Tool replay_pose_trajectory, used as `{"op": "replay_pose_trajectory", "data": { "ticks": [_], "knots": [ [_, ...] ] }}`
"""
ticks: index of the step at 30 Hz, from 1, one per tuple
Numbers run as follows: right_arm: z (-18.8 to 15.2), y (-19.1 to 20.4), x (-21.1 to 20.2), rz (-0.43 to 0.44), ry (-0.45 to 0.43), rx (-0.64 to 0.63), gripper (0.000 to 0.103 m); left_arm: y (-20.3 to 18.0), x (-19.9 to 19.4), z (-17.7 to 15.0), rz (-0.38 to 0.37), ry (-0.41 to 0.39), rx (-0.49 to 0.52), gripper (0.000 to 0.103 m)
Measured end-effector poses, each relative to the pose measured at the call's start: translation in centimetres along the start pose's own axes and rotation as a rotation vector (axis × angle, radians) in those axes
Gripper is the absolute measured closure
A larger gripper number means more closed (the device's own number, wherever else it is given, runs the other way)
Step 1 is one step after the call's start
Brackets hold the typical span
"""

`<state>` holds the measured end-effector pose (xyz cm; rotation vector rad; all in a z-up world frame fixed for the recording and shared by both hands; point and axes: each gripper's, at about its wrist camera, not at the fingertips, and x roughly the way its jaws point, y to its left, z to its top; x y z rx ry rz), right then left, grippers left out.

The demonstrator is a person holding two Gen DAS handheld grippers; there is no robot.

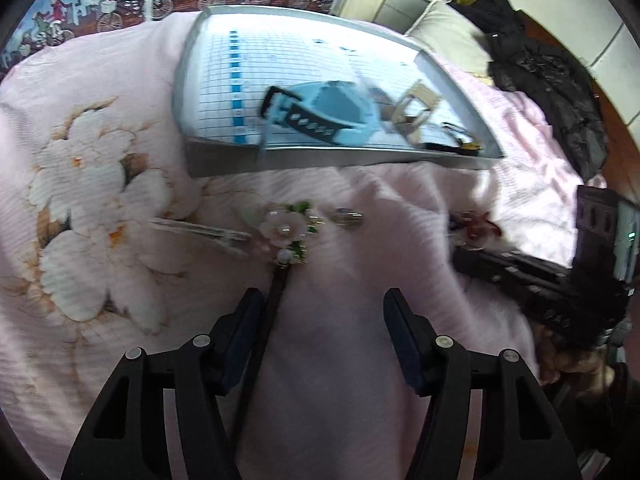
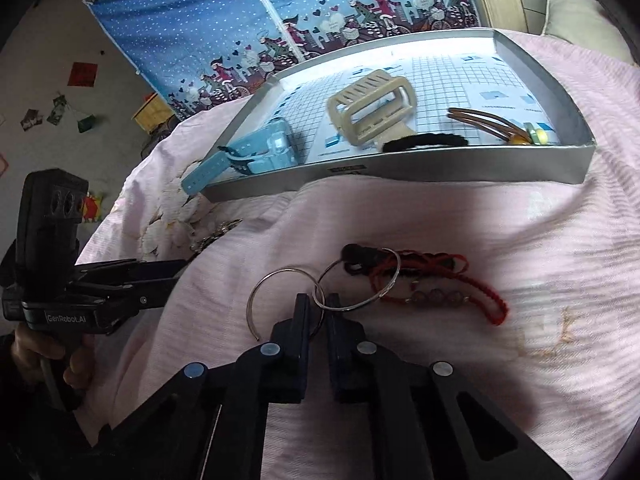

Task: Organize jewelry
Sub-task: 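Grasp the silver rings with the right tool while the left tool reaches for the flower hair clip, then carry the silver rings into the tray with the right tool while the left tool drops the flower clip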

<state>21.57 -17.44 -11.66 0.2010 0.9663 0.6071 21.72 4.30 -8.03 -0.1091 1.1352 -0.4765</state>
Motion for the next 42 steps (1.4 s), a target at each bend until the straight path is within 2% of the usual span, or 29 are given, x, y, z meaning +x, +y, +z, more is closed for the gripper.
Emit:
{"op": "replay_pose_trajectory", "data": {
  "ticks": [4, 10, 14, 18, 19, 20, 22, 23, 26, 31, 35, 42],
  "knots": [
    [-0.2, 0.7, 0.0, 0.008, 0.001, -0.027, 0.095, 0.4, -0.3, 0.3, -0.060, -0.004, -0.033, 0.048],
    [-0.2, 0.3, 0.4, 0.007, 0.001, 0.003, 0.095, 1.6, -0.4, 0.8, 0.033, -0.046, -0.079, 0.048],
    [-0.2, 0.3, 0.4, 0.001, -0.006, 0.000, 0.095, 1.8, 0.3, 1.6, 0.038, -0.068, -0.101, 0.048],
    [-0.1, 0.2, 0.6, 0.005, -0.010, 0.006, 0.095, 1.2, 0.9, 1.8, 0.051, -0.059, -0.069, 0.048],
    [0.0, 0.1, 0.7, 0.007, -0.011, 0.008, 0.095, 1.1, 1.0, 1.8, 0.053, -0.059, -0.064, 0.054],
    [0.0, 0.1, 0.7, 0.009, -0.012, 0.008, 0.095, 1.0, 1.1, 1.8, 0.055, -0.059, -0.065, 0.067],
    [0.0, 0.1, 0.8, 0.013, -0.013, 0.004, 0.095, 1.4, 1.2, 1.8, 0.064, -0.060, -0.089, 0.080],
    [-0.1, 0.2, 0.7, 0.015, -0.015, 0.001, 0.095, 1.7, 1.1, 1.7, 0.058, -0.062, -0.106, 0.082],
    [-0.1, 0.5, 0.7, 0.013, -0.016, -0.014, 0.096, 2.0, 1.0, 1.5, 0.039, -0.068, -0.130, 0.082],
    [-0.2, 0.9, 0.3, 0.017, -0.037, -0.040, 0.097, 0.5, 0.1, 1.2, 0.024, -0.060, -0.083, 0.085],
    [-0.1, 1.5, -0.4, 0.027, -0.075, -0.065, 0.098, -0.8, -0.5, 0.9, -0.022, -0.068, -0.056, 0.085],
    [0.1, 3.2, -1.8, 0.007, -0.148, -0.155, 0.098, -2.4, -1.4, 0.6, -0.044, -0.108, -0.023, 0.085]
  ]
}}
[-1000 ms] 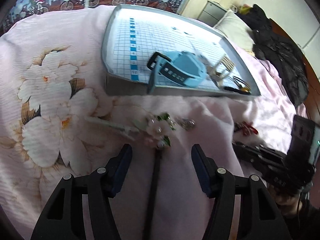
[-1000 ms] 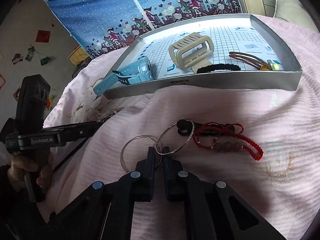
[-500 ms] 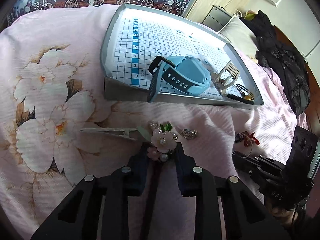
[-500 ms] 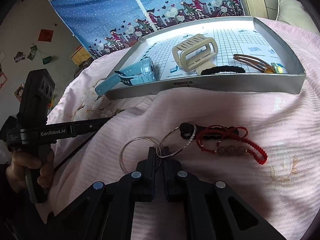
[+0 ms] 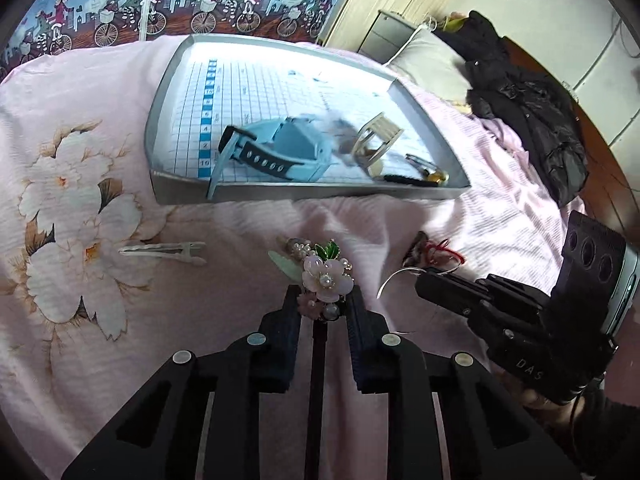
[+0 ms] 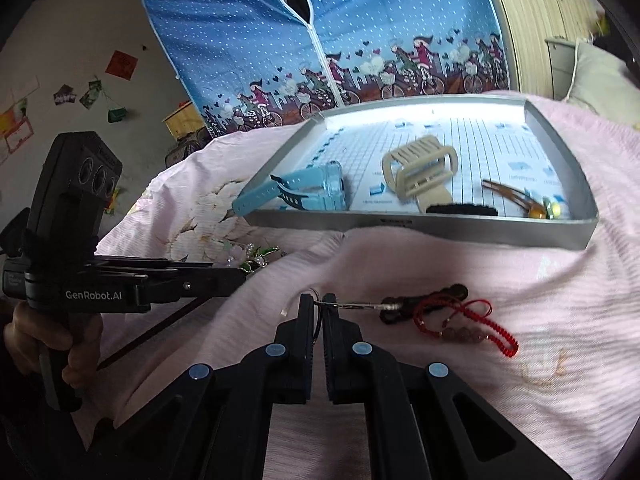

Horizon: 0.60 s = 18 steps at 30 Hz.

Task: Organize jewelry
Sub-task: 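Carry the silver rings into the tray with the right tool while the left tool drops the flower clip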

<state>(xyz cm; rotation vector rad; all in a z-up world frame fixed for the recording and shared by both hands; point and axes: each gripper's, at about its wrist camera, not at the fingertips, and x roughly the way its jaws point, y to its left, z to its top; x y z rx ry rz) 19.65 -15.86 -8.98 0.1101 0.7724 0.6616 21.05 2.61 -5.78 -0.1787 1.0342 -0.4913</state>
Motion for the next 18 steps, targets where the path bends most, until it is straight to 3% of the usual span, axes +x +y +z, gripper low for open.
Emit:
{"op": "replay_pose_trajectory", "data": {
  "ticks": [10, 14, 18],
  "knots": [
    [1.0, -0.3, -1.3, -0.009, -0.047, 0.000, 0.098, -1.1, -1.8, 0.7, -0.048, -0.112, 0.026, 0.085],
    [2.7, -1.2, -2.4, -0.020, -0.094, 0.009, 0.098, -1.8, -1.9, 2.3, -0.071, -0.125, 0.004, 0.085],
    [4.5, -3.3, -2.9, -0.035, -0.103, 0.026, 0.098, -3.1, -1.4, 5.0, -0.046, -0.131, 0.028, 0.085]
  ]
}}
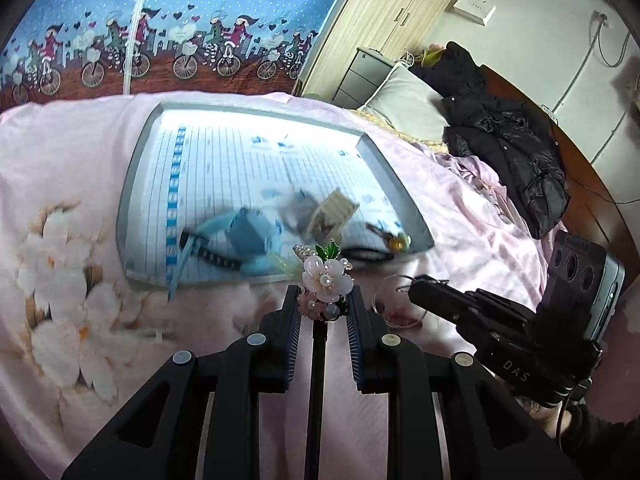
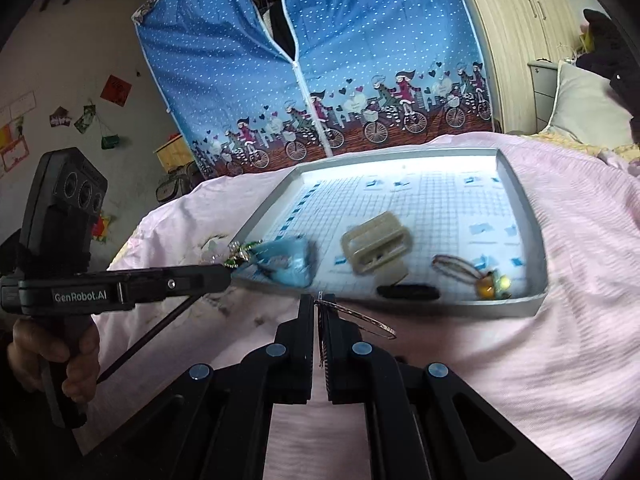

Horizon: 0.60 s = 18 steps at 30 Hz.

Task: Organize jewelry
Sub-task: 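Carry the silver rings into the tray with the right tool while the left tool drops the flower clip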

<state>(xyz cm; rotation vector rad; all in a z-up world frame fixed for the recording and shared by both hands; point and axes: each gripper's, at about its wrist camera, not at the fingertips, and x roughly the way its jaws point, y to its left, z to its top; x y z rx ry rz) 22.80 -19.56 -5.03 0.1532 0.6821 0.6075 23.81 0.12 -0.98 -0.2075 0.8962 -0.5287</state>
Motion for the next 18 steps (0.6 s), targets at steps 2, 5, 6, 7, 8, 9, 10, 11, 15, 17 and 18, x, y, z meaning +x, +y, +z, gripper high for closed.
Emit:
{"op": "replay_pose_trajectory", "data": {
  "ticks": [2, 5, 6, 7, 8, 9, 10, 11, 15, 17, 18],
  "knots": [
    [1.0, -1.4, 0.0, -0.005, -0.017, 0.022, 0.098, -0.3, 1.0, 2.0, -0.011, -0.009, -0.011, 0.085],
    [2.4, -3.5, 0.6, -0.016, -0.039, 0.045, 0.098, -0.3, 2.9, 4.8, 0.011, -0.022, -0.025, 0.085],
    [2.9, -4.1, 0.9, -0.025, -0.041, 0.045, 0.098, -0.2, 3.7, 5.6, 0.017, -0.021, -0.036, 0.085],
    [3.3, -4.7, 1.3, -0.031, -0.044, 0.047, 0.098, 0.1, 4.4, 6.3, 0.023, -0.020, -0.048, 0.085],
    [3.6, -5.4, 1.6, -0.033, -0.044, 0.056, 0.098, 0.2, 5.3, 7.2, 0.027, -0.017, -0.062, 0.085],
    [3.9, -6.1, 2.0, -0.033, -0.039, 0.068, 0.098, 0.4, 6.1, 7.9, 0.030, -0.014, -0.066, 0.085],
    [4.0, -6.7, 2.3, -0.034, -0.031, 0.079, 0.098, 0.5, 7.0, 8.5, 0.039, -0.010, -0.065, 0.085],
    [3.9, -7.4, 2.8, -0.040, -0.021, 0.097, 0.098, 0.6, 8.0, 9.1, 0.050, -0.004, -0.061, 0.085],
    [2.9, -9.9, 3.6, -0.058, 0.029, 0.166, 0.098, 1.2, 11.4, 10.3, 0.073, 0.026, -0.069, 0.085],
    [2.6, -10.6, 3.8, -0.062, 0.048, 0.188, 0.098, 1.5, 12.7, 10.4, 0.078, 0.038, -0.076, 0.085],
    [2.5, -10.8, 3.9, -0.062, 0.058, 0.199, 0.098, 1.6, 13.3, 10.3, 0.085, 0.044, -0.077, 0.085]
  ]
}}
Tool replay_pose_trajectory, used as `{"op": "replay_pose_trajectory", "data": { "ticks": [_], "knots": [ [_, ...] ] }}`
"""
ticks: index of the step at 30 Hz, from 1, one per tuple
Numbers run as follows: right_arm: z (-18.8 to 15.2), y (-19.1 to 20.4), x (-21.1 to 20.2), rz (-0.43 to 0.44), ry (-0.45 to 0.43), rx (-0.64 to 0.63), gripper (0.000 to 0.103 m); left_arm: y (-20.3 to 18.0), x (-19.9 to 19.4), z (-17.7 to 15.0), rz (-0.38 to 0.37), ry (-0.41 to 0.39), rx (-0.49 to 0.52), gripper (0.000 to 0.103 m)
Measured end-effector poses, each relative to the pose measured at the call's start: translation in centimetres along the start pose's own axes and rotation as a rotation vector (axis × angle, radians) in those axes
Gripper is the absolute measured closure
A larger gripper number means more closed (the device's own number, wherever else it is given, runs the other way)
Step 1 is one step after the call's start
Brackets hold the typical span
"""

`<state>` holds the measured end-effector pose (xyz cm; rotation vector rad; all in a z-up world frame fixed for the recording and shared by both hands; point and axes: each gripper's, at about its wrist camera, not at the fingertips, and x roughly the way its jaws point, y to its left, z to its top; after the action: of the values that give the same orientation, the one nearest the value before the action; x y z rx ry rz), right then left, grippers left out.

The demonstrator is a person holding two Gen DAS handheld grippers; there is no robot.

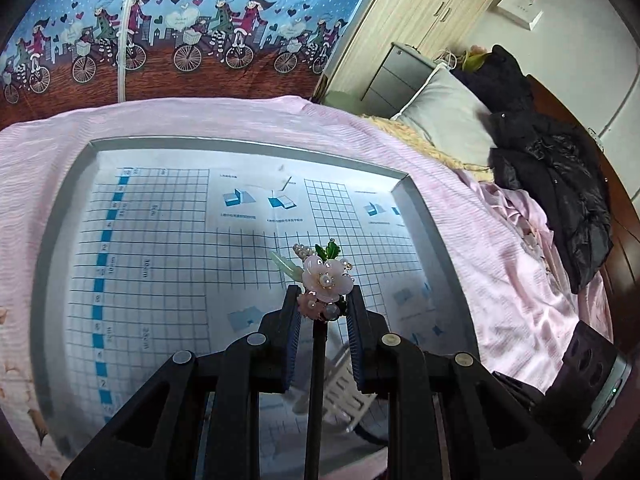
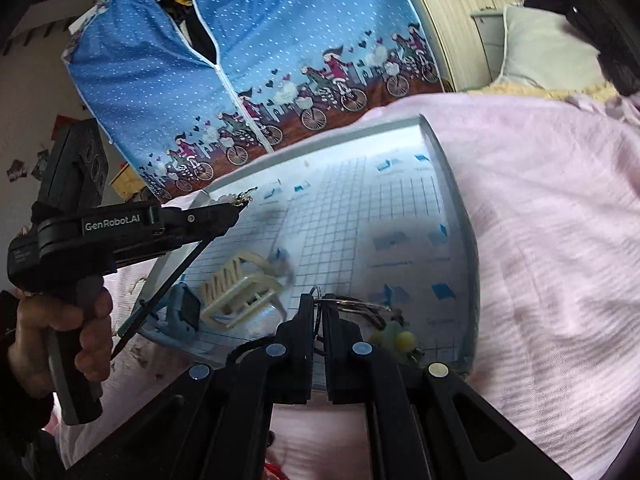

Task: Organize jewelry
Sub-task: 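Carry the silver rings into the tray with the right tool while the left tool drops the flower clip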

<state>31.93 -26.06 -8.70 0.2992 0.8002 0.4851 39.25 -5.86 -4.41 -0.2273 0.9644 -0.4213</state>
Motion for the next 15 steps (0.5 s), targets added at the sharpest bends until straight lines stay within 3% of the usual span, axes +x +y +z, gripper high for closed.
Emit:
{"op": "replay_pose_trajectory", "data": {
  "ticks": [9, 13, 15],
  "knots": [
    [0.1, -0.3, -0.2, -0.033, 0.021, 0.019, 0.096, 0.3, 0.9, -1.1, 0.094, 0.000, -0.022, 0.084],
    [0.1, -0.4, -0.8, -0.064, 0.012, 0.033, 0.086, 0.1, 0.2, -1.7, 0.137, -0.002, -0.026, 0.084],
    [0.2, -0.4, -1.2, -0.071, 0.003, 0.037, 0.083, 0.0, -0.4, -1.9, 0.156, -0.003, -0.033, 0.077]
  ]
}}
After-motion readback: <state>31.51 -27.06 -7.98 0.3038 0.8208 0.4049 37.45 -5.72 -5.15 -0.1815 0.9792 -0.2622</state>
